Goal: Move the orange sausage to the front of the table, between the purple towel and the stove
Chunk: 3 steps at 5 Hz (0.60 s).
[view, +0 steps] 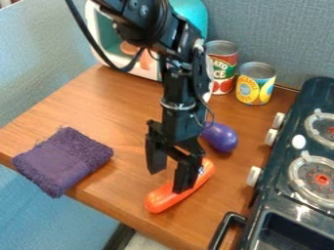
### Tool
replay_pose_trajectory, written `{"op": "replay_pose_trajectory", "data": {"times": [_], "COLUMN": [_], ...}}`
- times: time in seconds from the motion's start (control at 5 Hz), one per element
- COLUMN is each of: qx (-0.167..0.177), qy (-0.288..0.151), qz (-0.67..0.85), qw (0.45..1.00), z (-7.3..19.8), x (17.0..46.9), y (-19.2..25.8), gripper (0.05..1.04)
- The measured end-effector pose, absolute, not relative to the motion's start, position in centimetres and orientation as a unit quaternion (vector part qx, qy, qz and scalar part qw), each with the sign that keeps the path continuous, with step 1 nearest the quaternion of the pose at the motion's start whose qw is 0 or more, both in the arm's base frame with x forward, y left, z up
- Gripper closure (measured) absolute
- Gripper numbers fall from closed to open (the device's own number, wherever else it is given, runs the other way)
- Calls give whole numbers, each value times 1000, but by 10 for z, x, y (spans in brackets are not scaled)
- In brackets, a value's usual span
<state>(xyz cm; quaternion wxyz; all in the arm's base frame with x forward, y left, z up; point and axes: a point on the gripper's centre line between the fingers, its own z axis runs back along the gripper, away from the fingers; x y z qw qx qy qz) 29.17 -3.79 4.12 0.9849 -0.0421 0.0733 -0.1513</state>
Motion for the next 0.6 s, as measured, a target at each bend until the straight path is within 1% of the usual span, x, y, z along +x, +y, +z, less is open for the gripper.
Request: {"op": "replay_pose_trajectory", "data": {"times": [0.2,0.4,0.6], "qx": [-33,-31,-20], "qy": [26,-4,-20], "qz": [-133,-95,-73], "qw": [990,995,997], "z": [75,98,100], "x": [298,305,324], "y": [-20,14,40], "gripper": [79,79,79]}}
